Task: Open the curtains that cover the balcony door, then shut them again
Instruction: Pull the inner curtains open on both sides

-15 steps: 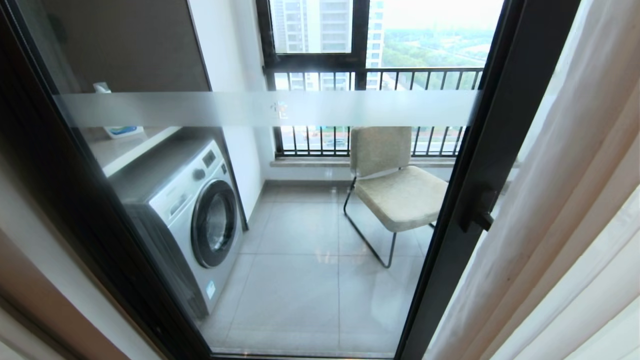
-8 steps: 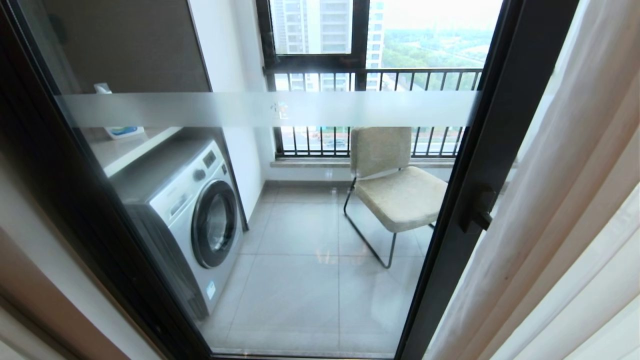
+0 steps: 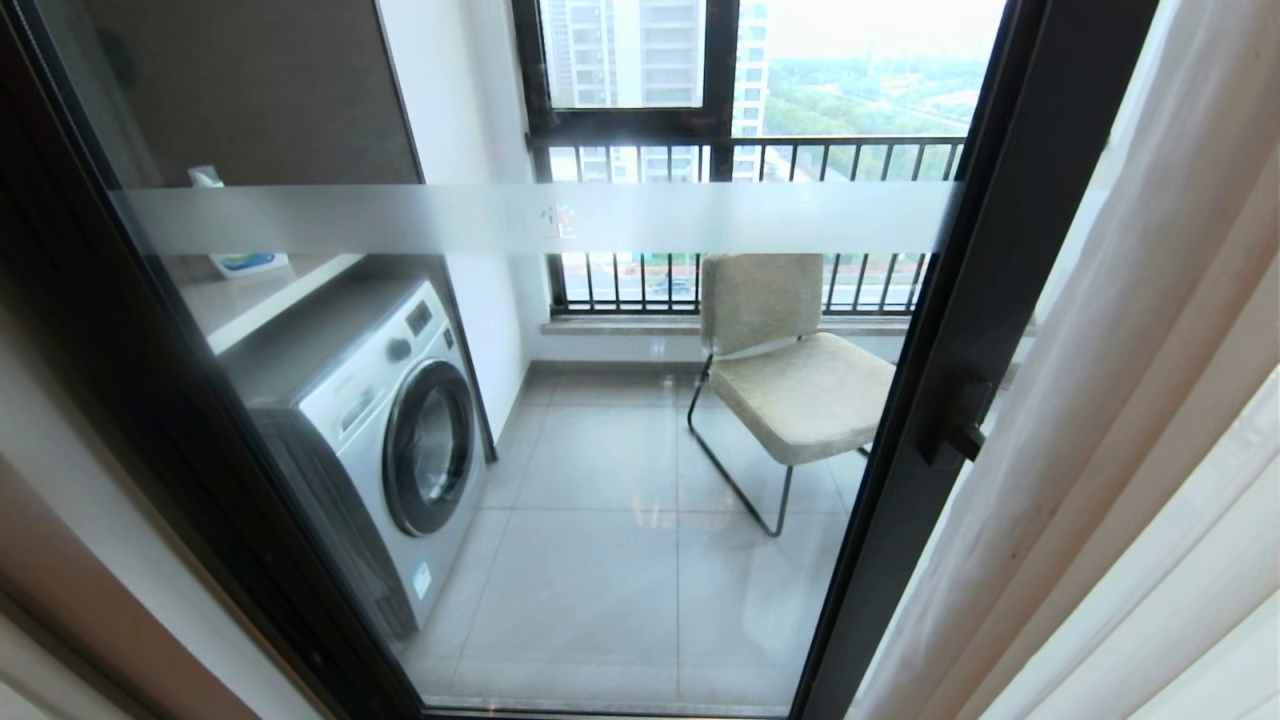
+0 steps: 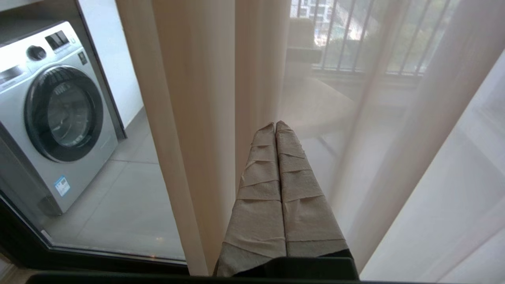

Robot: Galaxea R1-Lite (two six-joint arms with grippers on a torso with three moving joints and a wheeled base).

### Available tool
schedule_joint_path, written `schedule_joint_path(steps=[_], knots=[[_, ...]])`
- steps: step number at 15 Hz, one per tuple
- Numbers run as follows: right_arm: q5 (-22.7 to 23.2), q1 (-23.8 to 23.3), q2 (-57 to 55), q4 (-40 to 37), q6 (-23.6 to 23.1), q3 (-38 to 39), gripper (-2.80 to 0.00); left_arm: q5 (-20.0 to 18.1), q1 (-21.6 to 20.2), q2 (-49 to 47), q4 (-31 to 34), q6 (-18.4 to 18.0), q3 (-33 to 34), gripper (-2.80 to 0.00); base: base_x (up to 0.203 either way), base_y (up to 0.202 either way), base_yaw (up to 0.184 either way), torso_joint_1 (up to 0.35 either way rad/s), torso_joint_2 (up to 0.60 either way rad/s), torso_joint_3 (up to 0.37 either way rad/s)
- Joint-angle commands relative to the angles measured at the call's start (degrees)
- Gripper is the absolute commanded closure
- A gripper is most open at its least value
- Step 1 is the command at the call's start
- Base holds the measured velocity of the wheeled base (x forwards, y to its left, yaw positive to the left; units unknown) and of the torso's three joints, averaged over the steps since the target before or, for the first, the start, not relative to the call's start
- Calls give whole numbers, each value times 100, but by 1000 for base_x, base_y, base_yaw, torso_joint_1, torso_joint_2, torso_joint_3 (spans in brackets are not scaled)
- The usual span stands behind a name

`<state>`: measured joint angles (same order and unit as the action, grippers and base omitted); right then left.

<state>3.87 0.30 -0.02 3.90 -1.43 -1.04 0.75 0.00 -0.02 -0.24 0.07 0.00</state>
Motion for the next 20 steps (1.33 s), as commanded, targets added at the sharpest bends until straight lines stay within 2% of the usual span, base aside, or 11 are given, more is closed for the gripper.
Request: schedule_joint_path(steps=[1, 4, 7, 12, 13, 16, 20], knots=[[445, 5, -7, -55, 7, -492, 0, 4, 0, 2, -4, 1, 0, 0, 0, 0, 0, 0, 0, 0], [1000, 5, -199, -646, -5, -1503, 0, 4, 0, 2, -2, 1, 0, 0, 0, 0, 0, 0, 0, 0], [1700, 28, -985, -775, -5, -2277, 0, 4, 0, 2, -2, 1, 0, 0, 0, 0, 0, 0, 0, 0], [2182, 185, -2417, -722, 10, -3600, 0, 4, 0, 2, -2, 1, 0, 0, 0, 0, 0, 0, 0, 0], [2201, 248, -2619, -635, 15, -3755, -280, 4, 0, 2, -2, 1, 0, 0, 0, 0, 0, 0, 0, 0], [2214, 450, -3101, -275, 6, -4053, -280, 4, 0, 2, -2, 1, 0, 0, 0, 0, 0, 0, 0, 0], [2214, 490, -3763, 458, 2, -4202, -280, 4, 0, 2, -2, 1, 0, 0, 0, 0, 0, 0, 0, 0]])
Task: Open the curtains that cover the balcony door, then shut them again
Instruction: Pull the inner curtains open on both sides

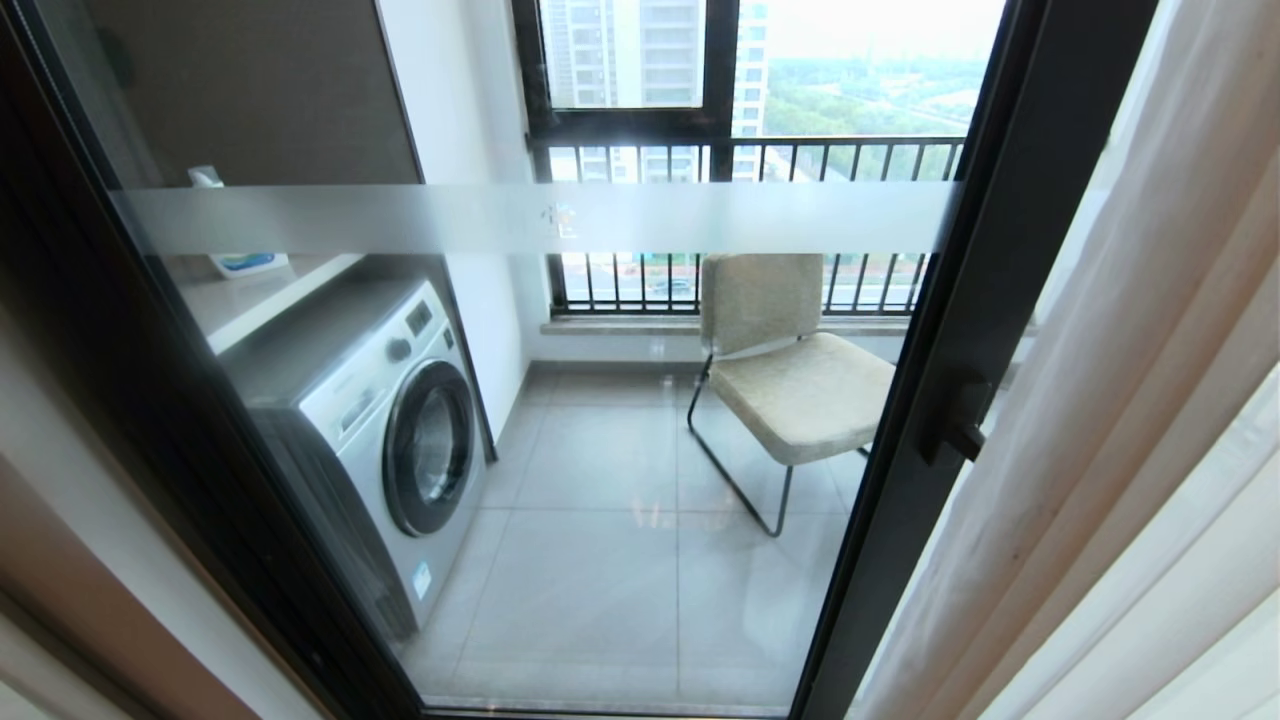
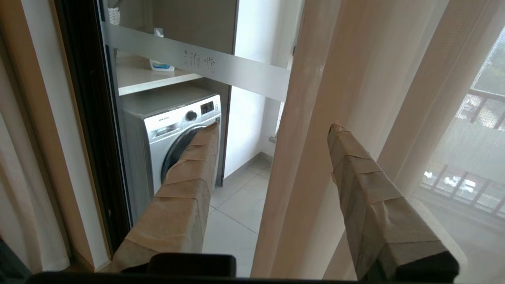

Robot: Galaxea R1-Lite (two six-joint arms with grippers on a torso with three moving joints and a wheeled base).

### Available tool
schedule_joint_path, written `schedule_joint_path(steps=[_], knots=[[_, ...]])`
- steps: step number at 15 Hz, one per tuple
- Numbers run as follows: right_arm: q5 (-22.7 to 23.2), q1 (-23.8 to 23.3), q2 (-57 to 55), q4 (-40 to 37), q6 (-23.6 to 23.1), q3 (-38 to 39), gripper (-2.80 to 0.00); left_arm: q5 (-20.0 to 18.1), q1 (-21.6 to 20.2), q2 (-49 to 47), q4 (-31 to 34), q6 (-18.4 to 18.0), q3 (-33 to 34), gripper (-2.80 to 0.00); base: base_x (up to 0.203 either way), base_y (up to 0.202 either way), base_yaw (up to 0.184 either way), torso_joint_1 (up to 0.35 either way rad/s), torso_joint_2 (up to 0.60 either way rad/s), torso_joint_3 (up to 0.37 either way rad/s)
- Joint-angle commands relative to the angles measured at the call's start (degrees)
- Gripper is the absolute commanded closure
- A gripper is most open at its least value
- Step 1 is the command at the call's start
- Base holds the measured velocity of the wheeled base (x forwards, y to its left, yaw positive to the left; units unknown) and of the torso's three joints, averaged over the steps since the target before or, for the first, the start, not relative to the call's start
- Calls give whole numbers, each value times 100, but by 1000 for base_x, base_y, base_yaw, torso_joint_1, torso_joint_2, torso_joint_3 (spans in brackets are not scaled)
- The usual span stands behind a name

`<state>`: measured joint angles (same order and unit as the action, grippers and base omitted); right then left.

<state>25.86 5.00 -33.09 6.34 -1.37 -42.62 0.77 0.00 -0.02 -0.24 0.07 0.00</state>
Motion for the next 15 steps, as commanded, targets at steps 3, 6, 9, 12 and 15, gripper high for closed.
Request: schedule_joint_path(steps=[3, 6, 9, 12, 15], knots=[[3, 239, -979, 505, -47, -241, -280, 2, 0, 2, -2, 1, 0, 0, 0, 0, 0, 0, 0, 0], [-10, 359, -1483, 730, -72, -473, -280, 2, 0, 2, -2, 1, 0, 0, 0, 0, 0, 0, 0, 0], [-70, 400, -1916, 1088, -77, -643, -280, 2, 0, 2, -2, 1, 0, 0, 0, 0, 0, 0, 0, 0], [-391, 405, -2159, 1158, -80, -826, -280, 2, 0, 2, -2, 1, 0, 0, 0, 0, 0, 0, 0, 0], [-573, 405, -2386, 1334, -73, -896, -280, 2, 0, 2, -2, 1, 0, 0, 0, 0, 0, 0, 0, 0]])
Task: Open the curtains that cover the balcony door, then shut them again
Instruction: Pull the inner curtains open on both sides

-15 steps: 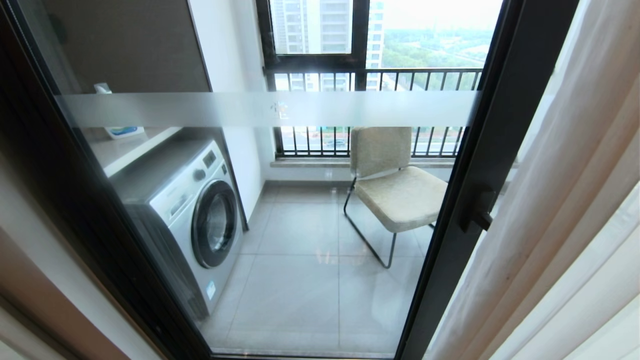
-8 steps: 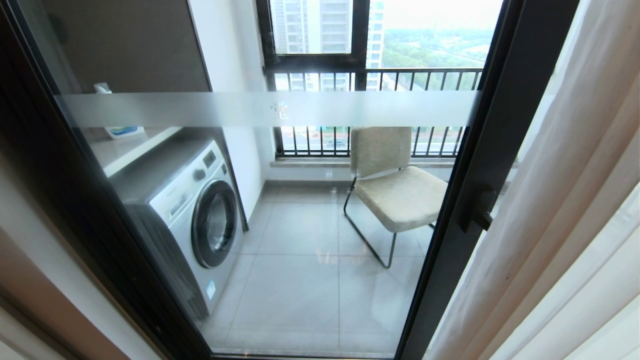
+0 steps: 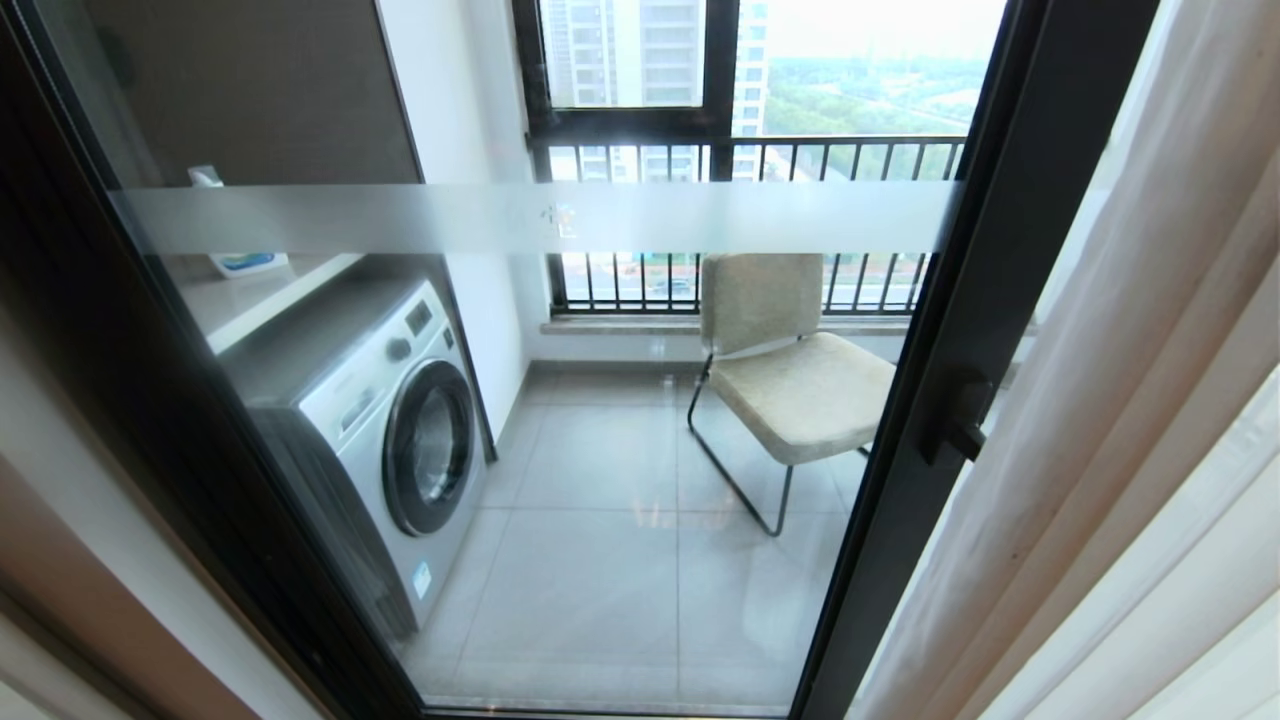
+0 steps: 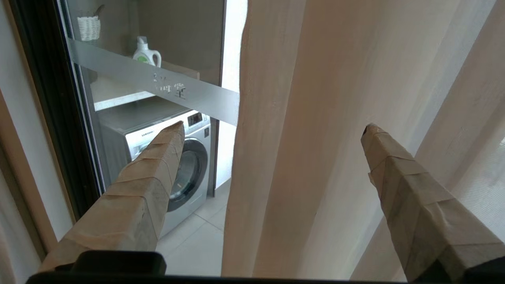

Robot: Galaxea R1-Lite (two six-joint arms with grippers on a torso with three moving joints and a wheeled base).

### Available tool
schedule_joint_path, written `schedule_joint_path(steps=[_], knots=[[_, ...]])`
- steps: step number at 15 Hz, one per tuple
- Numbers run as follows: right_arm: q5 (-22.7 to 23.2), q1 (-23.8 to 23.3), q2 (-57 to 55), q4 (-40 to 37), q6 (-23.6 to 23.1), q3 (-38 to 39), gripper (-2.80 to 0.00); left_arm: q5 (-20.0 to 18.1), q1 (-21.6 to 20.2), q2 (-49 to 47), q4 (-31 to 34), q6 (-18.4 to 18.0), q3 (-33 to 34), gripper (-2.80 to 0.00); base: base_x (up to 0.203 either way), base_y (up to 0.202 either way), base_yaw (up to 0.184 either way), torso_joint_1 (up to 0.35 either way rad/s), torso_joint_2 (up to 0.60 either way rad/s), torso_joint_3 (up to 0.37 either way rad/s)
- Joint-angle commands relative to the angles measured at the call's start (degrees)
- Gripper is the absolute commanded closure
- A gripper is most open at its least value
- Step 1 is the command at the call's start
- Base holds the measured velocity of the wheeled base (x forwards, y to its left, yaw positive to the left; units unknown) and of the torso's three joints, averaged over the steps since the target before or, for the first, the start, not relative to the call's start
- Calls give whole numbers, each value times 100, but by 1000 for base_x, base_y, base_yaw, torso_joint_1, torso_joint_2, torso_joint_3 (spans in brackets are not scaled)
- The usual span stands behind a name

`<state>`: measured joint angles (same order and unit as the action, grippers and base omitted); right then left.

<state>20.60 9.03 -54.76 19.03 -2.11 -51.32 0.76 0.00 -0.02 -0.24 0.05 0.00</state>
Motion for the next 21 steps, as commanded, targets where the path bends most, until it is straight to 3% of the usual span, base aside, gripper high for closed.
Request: schedule_joint_path(steps=[1, 10, 21], knots=[[-112, 13, -307, 159, 18, -35, -280, 3, 0, 2, -2, 4, 0, 0, 0, 0, 0, 0, 0, 0], [-153, 28, -1168, 790, 193, -366, -280, 3, 0, 2, -2, 4, 0, 0, 0, 0, 0, 0, 0, 0], [-609, 28, -1823, 1489, 179, -598, -280, 3, 0, 2, -2, 4, 0, 0, 0, 0, 0, 0, 0, 0]])
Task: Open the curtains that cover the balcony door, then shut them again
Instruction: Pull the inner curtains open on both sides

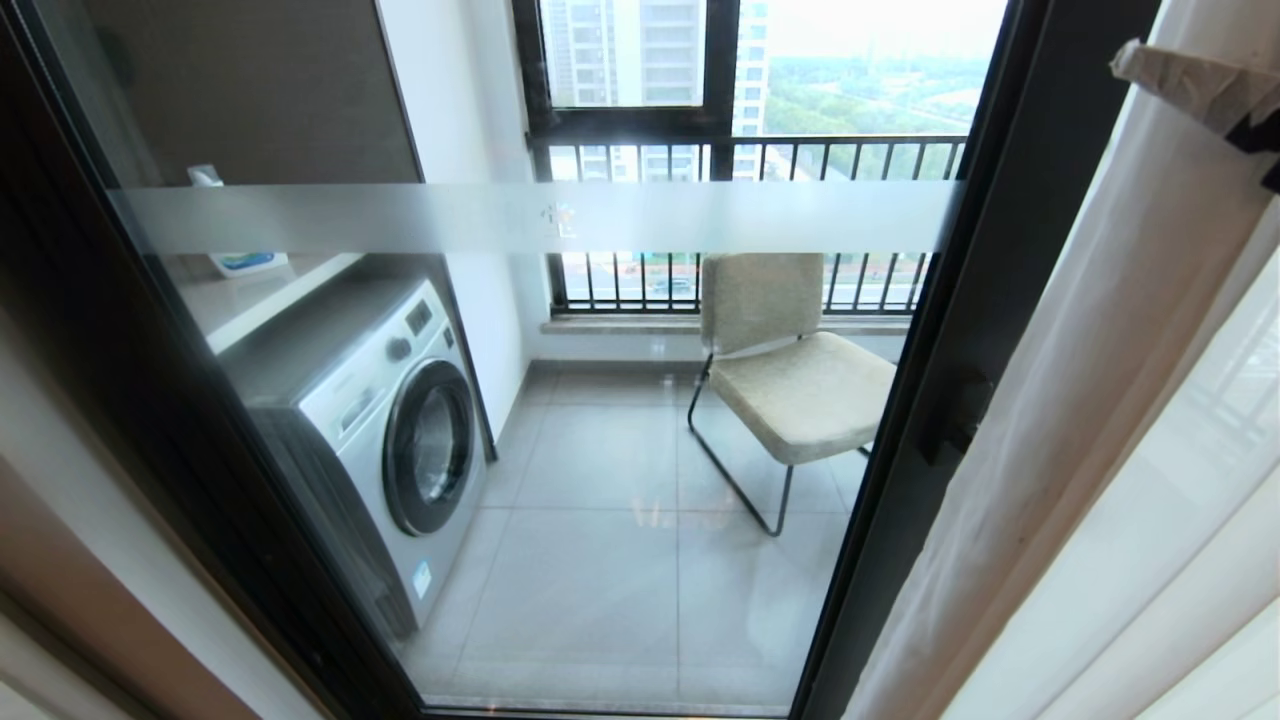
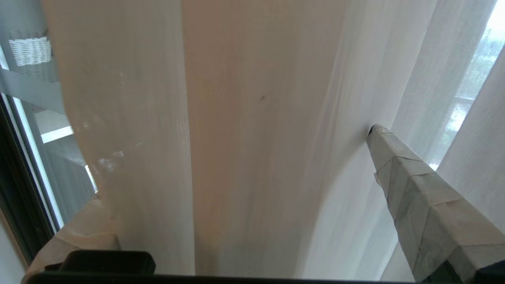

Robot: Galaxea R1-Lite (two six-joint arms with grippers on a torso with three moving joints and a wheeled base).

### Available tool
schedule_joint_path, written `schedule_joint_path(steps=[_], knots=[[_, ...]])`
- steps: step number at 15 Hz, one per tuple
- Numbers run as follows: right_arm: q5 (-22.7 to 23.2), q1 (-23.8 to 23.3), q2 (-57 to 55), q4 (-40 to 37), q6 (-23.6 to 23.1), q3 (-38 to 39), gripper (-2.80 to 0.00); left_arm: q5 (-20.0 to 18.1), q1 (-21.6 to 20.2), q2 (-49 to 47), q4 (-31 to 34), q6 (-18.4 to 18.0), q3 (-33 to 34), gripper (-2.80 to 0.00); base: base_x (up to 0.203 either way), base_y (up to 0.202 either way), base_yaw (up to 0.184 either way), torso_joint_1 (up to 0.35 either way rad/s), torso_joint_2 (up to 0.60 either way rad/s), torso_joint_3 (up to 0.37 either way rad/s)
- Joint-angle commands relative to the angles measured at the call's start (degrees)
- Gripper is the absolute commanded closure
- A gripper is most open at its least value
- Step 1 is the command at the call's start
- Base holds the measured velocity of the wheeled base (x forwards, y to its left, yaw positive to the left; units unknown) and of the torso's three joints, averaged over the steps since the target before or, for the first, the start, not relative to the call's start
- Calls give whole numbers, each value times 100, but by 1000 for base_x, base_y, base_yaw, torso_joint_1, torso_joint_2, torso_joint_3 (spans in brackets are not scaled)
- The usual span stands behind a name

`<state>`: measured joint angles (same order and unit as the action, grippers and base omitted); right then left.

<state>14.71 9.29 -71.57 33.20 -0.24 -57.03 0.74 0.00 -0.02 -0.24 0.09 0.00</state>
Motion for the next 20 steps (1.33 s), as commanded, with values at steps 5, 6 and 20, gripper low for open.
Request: schedule_joint_path(steps=[5, 6, 20], knots=[[-135, -6, -206, 310, -4, 17, 0, 5, 0, 2, -2, 0, 0, 0, 0, 0, 0, 0, 0, 0], [-135, -6, -191, 310, -11, 25, 0, 5, -9, 2, -2, 0, 0, 0, 0, 0, 0, 0, 0, 0], [-2012, -168, 133, 375, -239, 386, 0, 5, 0, 2, -2, 0, 0, 0, 0, 0, 0, 0, 0, 0]])
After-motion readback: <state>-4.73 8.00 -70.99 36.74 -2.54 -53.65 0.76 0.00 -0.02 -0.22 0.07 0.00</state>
